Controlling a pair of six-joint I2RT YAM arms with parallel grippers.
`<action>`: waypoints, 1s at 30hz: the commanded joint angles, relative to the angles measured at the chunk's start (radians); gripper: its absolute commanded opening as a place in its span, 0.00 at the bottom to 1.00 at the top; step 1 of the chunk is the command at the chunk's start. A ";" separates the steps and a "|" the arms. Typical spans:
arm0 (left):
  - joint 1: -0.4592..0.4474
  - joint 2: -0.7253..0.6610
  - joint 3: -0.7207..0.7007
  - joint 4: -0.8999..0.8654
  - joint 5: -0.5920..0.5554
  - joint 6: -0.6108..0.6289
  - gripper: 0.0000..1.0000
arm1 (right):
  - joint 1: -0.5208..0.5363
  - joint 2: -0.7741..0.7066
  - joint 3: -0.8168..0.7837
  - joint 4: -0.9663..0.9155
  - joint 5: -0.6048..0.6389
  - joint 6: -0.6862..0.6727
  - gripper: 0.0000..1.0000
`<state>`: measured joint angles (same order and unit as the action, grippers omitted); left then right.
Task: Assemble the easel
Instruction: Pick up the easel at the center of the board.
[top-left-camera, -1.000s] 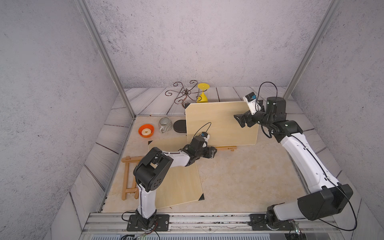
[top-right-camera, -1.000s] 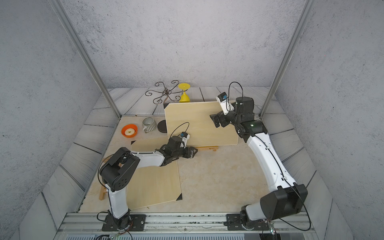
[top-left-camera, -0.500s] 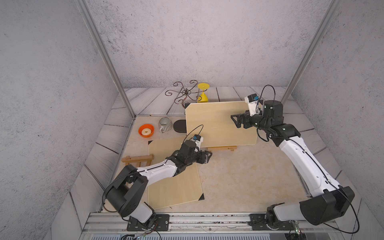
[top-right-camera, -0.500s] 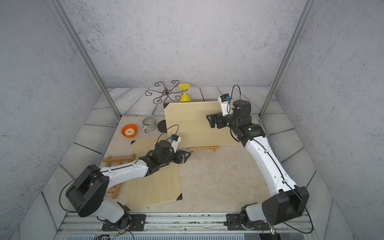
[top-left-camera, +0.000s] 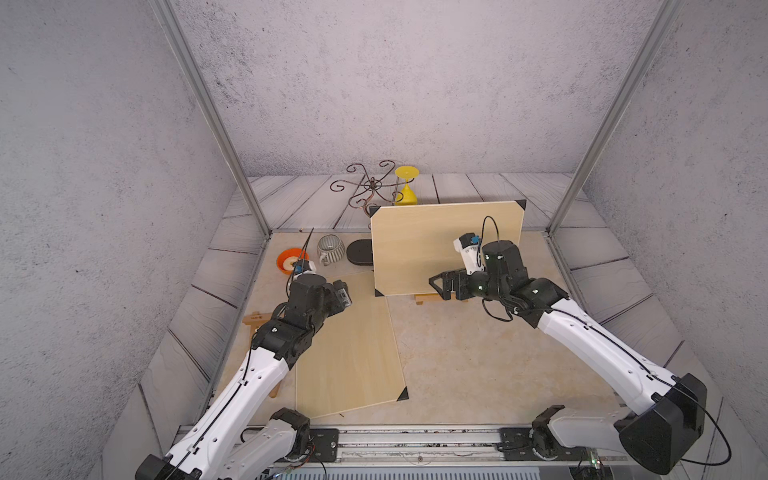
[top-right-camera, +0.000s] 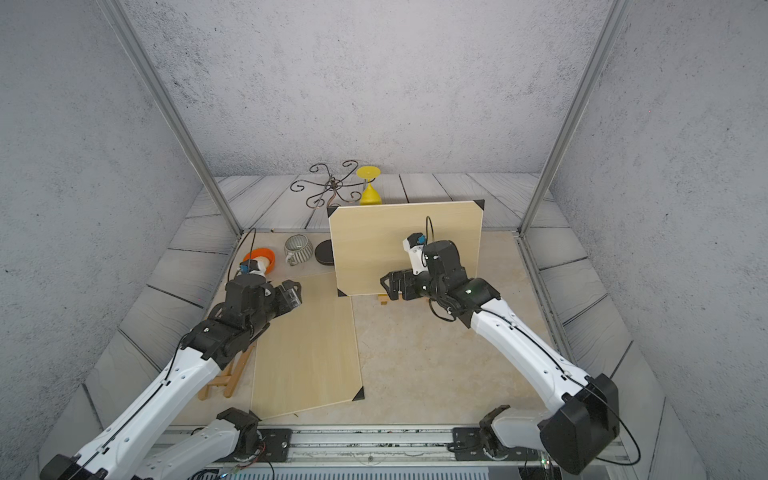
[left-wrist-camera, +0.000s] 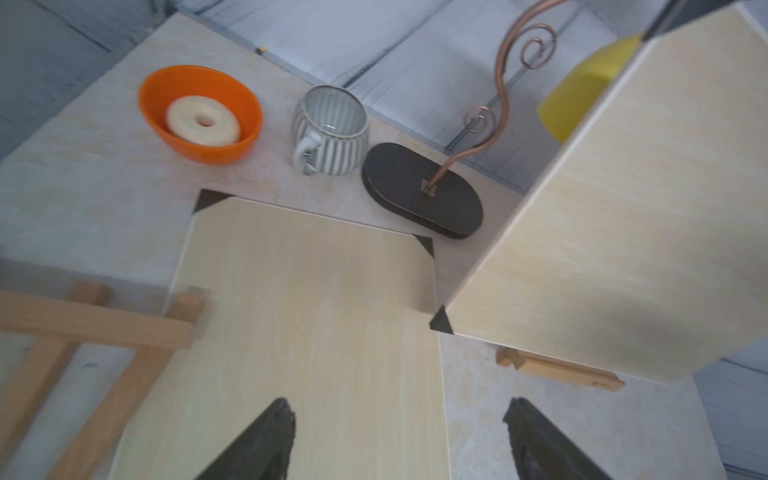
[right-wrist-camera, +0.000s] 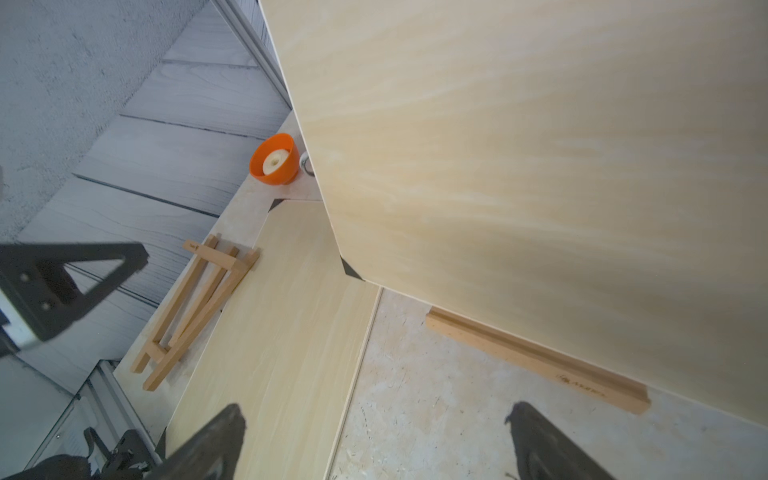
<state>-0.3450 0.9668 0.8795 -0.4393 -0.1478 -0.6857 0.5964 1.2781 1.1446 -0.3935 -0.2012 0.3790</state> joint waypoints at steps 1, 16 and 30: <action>0.110 0.067 0.040 -0.134 0.001 -0.028 0.85 | 0.075 -0.046 -0.084 0.067 0.066 0.031 0.99; 0.478 0.374 0.026 0.021 0.183 -0.160 0.87 | 0.278 0.124 -0.198 0.296 0.126 0.037 0.99; 0.517 0.572 0.060 0.045 0.186 -0.260 0.77 | 0.278 0.214 -0.141 0.276 0.154 -0.029 0.99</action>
<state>0.1513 1.5074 0.9230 -0.3901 0.0418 -0.9192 0.8734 1.4647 0.9752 -0.1177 -0.0704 0.3691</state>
